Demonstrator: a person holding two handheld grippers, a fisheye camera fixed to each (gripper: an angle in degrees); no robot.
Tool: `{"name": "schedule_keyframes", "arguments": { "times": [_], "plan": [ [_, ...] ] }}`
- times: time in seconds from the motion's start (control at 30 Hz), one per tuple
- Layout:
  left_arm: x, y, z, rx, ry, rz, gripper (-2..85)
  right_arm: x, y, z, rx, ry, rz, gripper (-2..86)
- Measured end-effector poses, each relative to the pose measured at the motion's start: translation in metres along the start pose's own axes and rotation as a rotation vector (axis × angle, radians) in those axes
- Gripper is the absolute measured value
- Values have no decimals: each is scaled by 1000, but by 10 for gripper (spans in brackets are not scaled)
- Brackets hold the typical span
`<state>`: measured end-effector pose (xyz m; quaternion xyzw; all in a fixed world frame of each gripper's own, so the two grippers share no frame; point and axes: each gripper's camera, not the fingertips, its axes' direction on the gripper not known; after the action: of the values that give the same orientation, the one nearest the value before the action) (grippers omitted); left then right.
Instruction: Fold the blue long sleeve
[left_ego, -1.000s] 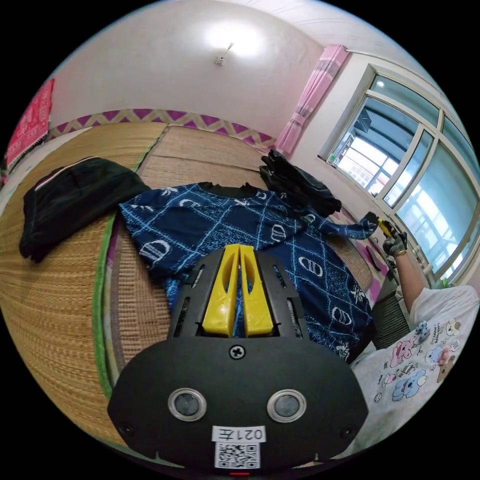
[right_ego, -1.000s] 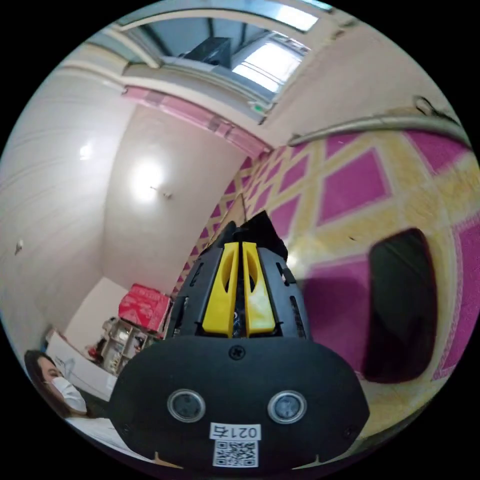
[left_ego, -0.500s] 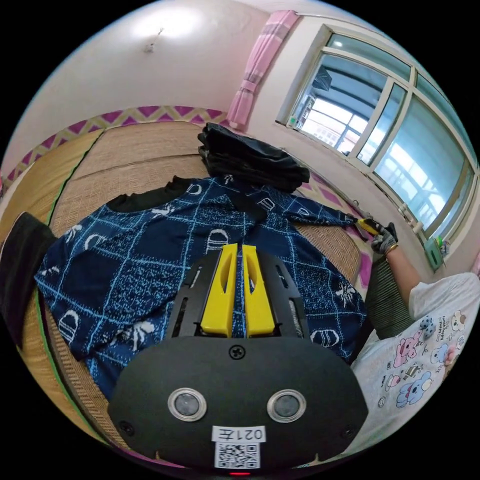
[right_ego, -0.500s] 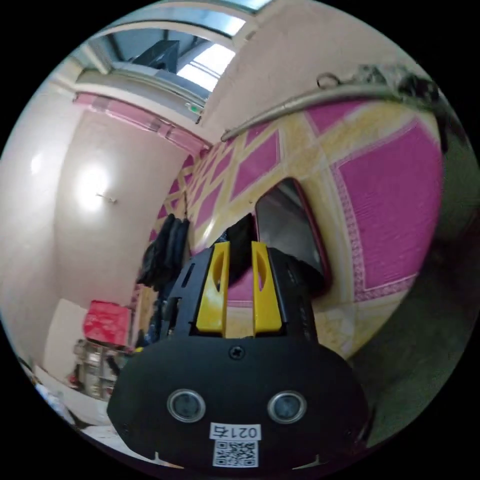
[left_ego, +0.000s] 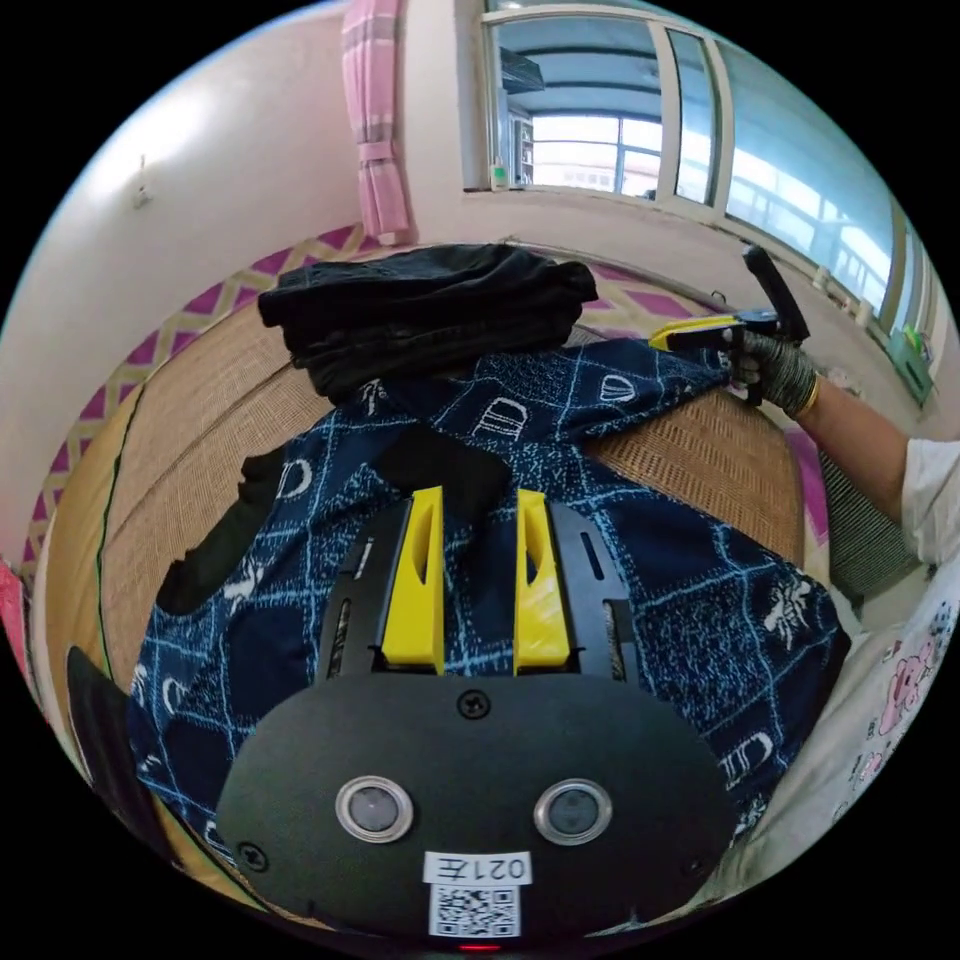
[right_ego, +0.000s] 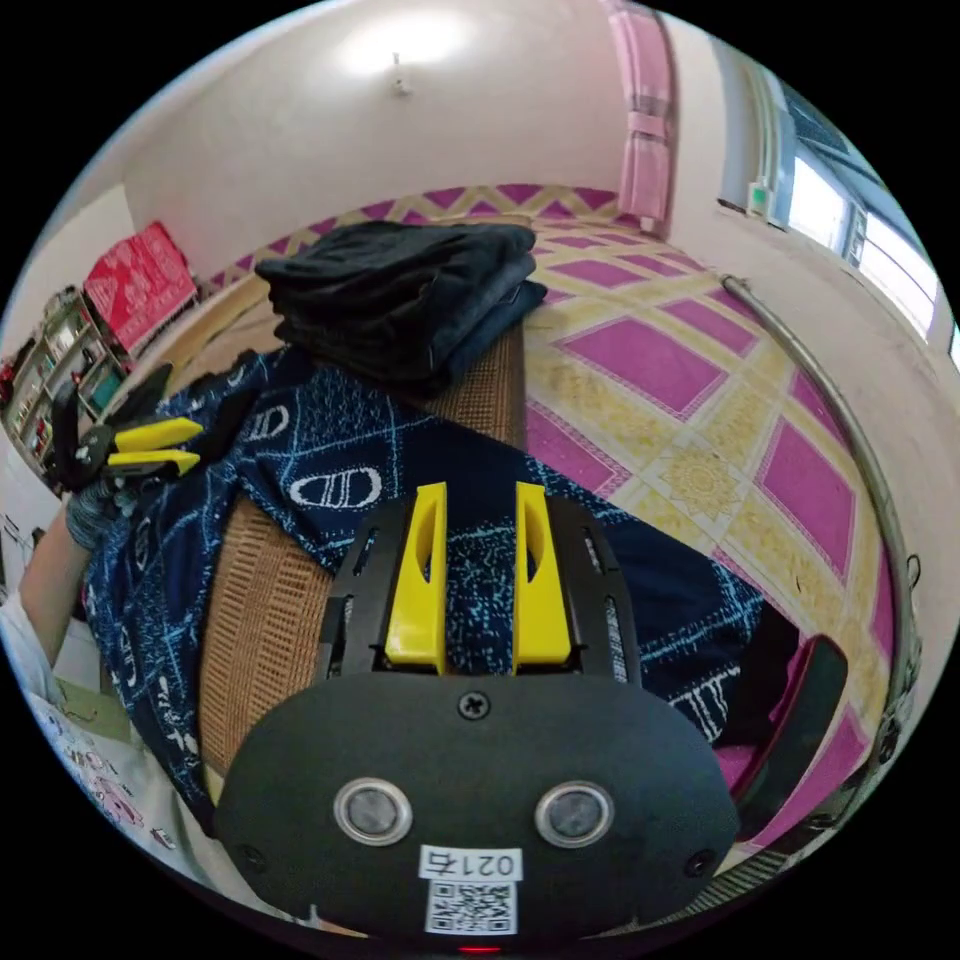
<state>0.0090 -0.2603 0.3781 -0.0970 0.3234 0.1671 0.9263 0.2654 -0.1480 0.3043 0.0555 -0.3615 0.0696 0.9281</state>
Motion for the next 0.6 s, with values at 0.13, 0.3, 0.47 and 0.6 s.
{"name": "schedule_keyframes", "arguments": {
  "times": [0.13,0.3,0.47,0.6],
  "plan": [
    [-6,2,-3,-49,-45,4,45,-24,1,19,-67,59,-38,100],
    [-44,24,-69,158,5,-189,-3,-37,12,22,-71,59,-37,100],
    [-102,86,-205,375,-59,-309,-8,-49,25,24,-75,66,-41,101],
    [-169,187,-334,441,-252,-462,-9,-51,33,24,-76,48,-28,101]
  ]
}}
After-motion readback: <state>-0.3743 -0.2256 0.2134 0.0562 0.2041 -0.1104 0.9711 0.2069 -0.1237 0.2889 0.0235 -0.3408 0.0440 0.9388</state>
